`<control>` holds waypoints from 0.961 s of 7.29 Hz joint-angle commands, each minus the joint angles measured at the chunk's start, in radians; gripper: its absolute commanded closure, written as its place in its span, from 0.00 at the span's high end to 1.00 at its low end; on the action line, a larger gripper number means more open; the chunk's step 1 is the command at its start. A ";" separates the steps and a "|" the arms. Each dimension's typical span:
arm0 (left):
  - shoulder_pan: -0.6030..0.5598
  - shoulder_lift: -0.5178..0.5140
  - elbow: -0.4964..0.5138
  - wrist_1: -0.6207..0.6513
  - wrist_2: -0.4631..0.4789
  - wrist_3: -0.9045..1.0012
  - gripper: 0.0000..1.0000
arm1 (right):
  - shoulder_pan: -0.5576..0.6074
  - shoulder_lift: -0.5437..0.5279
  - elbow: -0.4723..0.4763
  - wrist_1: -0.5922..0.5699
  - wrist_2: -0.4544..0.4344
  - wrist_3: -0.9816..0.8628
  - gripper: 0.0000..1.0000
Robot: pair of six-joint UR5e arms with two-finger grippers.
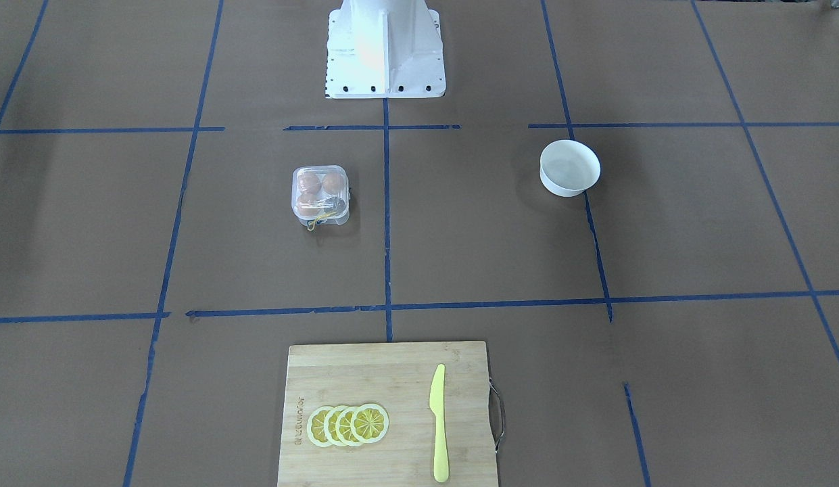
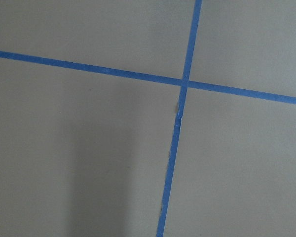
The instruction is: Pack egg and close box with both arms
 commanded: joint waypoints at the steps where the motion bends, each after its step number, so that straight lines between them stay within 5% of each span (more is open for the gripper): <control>1: 0.007 0.015 -0.017 0.004 -0.002 0.000 1.00 | 0.001 -0.014 0.003 0.000 0.001 0.000 1.00; 7: -0.004 0.015 -0.029 0.036 -0.005 0.001 1.00 | 0.001 -0.009 -0.020 0.013 0.073 -0.016 1.00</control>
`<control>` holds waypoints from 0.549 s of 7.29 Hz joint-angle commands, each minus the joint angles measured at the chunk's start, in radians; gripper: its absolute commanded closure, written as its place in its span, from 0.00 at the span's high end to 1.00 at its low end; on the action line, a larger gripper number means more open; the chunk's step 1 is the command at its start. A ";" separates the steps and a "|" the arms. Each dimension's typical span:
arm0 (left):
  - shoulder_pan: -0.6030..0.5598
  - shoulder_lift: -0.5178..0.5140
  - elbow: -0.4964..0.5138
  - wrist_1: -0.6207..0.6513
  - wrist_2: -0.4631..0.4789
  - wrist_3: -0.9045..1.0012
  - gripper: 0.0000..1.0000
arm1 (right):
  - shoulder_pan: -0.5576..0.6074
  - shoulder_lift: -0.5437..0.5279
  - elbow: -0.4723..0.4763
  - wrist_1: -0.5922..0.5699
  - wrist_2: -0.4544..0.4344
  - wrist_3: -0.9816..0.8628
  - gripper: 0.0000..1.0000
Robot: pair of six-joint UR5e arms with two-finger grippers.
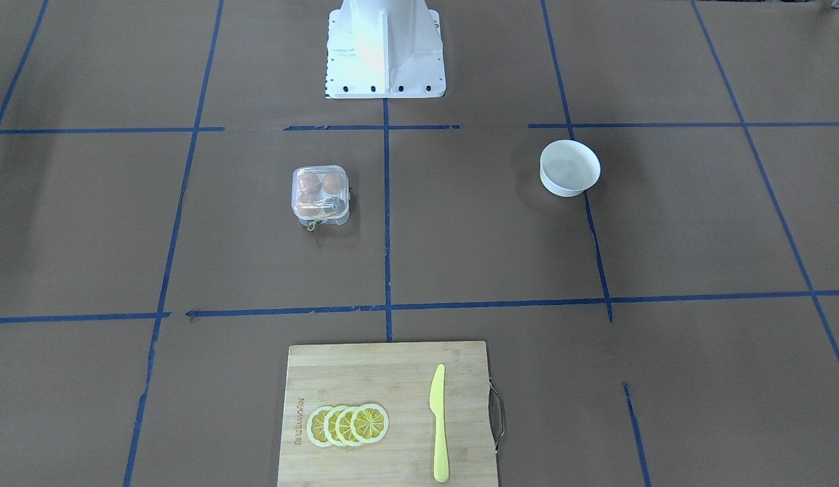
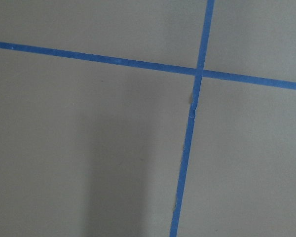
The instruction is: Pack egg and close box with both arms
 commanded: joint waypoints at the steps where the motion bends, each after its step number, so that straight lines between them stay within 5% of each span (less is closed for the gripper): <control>1: -0.003 0.018 -0.008 0.002 -0.013 -0.003 1.00 | 0.000 0.002 -0.002 0.001 0.006 0.002 1.00; 4: -0.003 0.062 -0.015 -0.006 -0.100 -0.001 1.00 | -0.001 0.014 0.004 -0.005 -0.027 0.009 1.00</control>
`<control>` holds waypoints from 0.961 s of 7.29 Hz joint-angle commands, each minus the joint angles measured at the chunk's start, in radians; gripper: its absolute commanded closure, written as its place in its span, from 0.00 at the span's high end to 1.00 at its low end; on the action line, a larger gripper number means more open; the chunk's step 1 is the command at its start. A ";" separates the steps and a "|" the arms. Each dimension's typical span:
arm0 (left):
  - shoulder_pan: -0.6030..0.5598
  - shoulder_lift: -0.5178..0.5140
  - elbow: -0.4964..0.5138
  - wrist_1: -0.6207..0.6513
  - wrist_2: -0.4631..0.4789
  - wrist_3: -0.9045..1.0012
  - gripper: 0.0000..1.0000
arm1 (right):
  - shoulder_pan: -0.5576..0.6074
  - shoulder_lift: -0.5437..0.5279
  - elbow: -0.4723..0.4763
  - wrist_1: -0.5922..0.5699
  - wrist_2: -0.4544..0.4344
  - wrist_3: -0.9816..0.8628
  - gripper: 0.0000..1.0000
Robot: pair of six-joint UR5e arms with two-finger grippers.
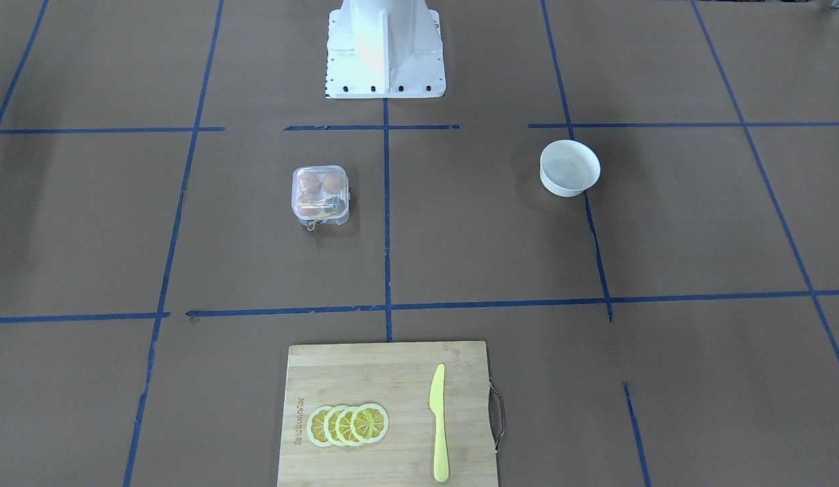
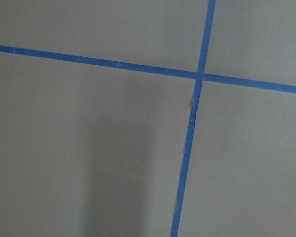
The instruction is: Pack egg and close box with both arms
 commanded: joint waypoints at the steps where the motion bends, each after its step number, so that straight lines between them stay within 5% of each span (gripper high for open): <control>1: -0.001 0.044 -0.025 -0.004 -0.024 0.002 1.00 | 0.000 0.007 0.004 -0.001 -0.015 0.003 1.00; 7: 0.001 0.026 -0.013 -0.003 -0.017 -0.004 1.00 | -0.034 0.013 0.018 -0.029 -0.026 0.004 1.00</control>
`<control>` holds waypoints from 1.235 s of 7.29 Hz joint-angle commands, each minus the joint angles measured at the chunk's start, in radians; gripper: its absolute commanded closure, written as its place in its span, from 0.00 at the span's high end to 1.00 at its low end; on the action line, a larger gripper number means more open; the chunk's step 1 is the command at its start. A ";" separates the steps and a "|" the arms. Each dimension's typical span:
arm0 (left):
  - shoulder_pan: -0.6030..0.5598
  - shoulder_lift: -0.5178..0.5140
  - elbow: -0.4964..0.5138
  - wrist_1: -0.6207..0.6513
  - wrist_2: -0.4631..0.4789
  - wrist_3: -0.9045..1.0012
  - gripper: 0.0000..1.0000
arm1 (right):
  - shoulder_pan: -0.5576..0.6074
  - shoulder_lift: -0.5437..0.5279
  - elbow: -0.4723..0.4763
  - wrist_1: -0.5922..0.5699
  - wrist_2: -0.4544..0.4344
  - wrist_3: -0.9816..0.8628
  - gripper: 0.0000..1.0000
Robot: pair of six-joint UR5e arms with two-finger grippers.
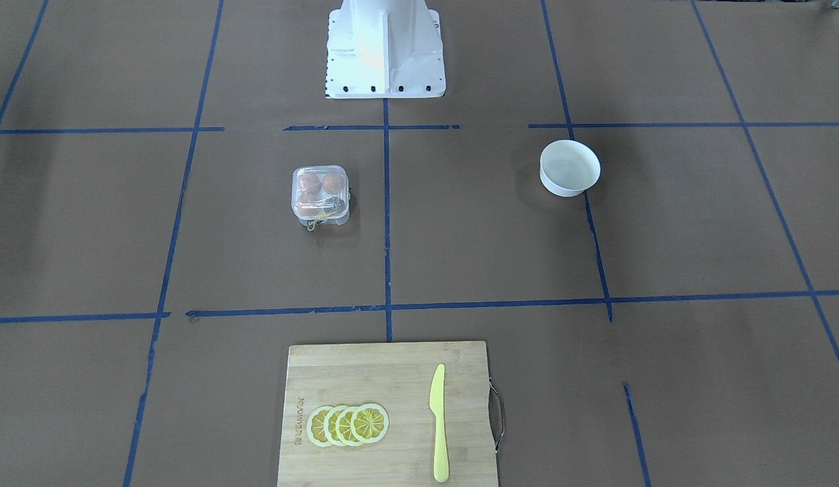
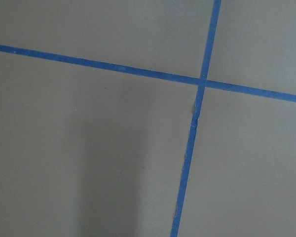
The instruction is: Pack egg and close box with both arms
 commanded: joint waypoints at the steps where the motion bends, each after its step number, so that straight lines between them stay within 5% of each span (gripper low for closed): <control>1: 0.000 -0.001 -0.004 0.001 0.004 0.000 1.00 | -0.009 -0.001 0.004 -0.019 -0.014 0.001 1.00; 9: 0.000 -0.001 -0.008 0.003 0.004 0.001 1.00 | -0.007 -0.029 0.036 -0.018 -0.053 0.001 1.00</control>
